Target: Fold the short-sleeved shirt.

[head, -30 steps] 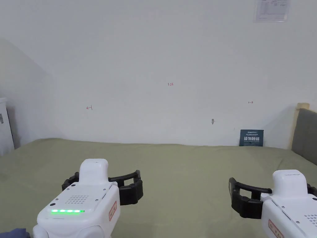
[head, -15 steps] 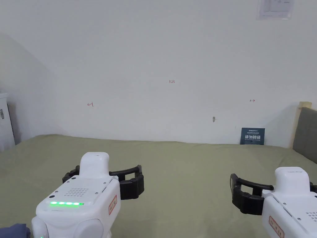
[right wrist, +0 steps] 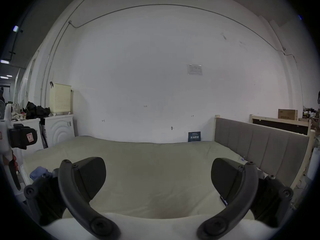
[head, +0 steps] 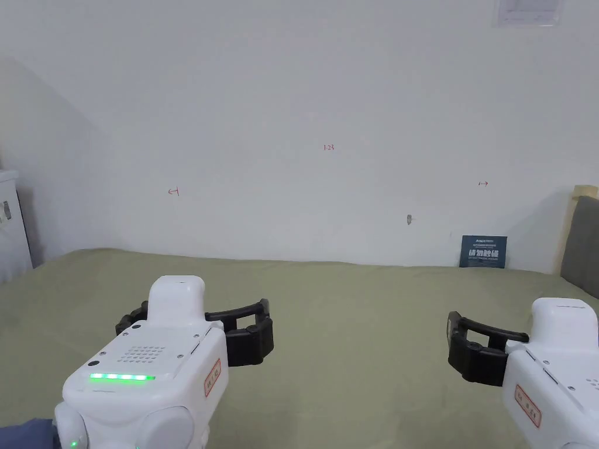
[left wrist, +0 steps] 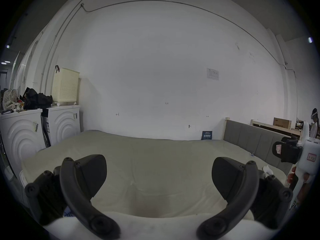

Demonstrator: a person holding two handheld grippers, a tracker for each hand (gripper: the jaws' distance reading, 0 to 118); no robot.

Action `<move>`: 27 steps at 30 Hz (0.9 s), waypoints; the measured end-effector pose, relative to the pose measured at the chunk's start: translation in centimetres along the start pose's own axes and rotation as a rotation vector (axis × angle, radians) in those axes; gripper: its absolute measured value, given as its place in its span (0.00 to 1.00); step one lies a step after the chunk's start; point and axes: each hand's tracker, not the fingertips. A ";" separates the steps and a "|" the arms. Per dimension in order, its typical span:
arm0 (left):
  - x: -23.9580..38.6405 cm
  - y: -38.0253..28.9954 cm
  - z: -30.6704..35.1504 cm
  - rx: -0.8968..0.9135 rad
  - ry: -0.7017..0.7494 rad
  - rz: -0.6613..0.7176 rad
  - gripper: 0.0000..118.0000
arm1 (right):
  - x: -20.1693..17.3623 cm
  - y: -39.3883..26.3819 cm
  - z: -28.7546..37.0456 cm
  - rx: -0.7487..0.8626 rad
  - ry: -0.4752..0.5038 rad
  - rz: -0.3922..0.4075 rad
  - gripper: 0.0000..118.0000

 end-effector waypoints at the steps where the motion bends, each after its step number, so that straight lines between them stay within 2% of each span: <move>1: 0.0 0.0 -0.1 -0.004 -0.003 -0.002 1.00 | 0.1 -0.1 -0.1 -0.003 0.006 -0.006 1.00; 5: 0.3 -0.1 -0.6 -0.009 -0.002 -0.019 1.00 | 0.8 -0.1 -0.8 -0.033 0.029 -0.104 1.00; 9: 0.1 -0.2 -1.5 -0.022 -0.007 -0.013 1.00 | 1.3 -0.1 -1.9 -0.056 0.018 -0.135 1.00; 18: -0.1 0.5 -3.1 -0.029 0.002 -0.013 1.00 | 0.8 0.3 -2.7 -0.032 0.019 -0.060 1.00; 21: -0.1 0.9 -3.0 -0.019 -0.003 -0.031 1.00 | 0.3 0.7 -2.9 -0.041 -0.018 -0.016 1.00; 27: -0.8 0.9 -4.1 -0.033 -0.003 -0.029 1.00 | 0.4 0.8 -3.9 -0.024 -0.009 -0.020 1.00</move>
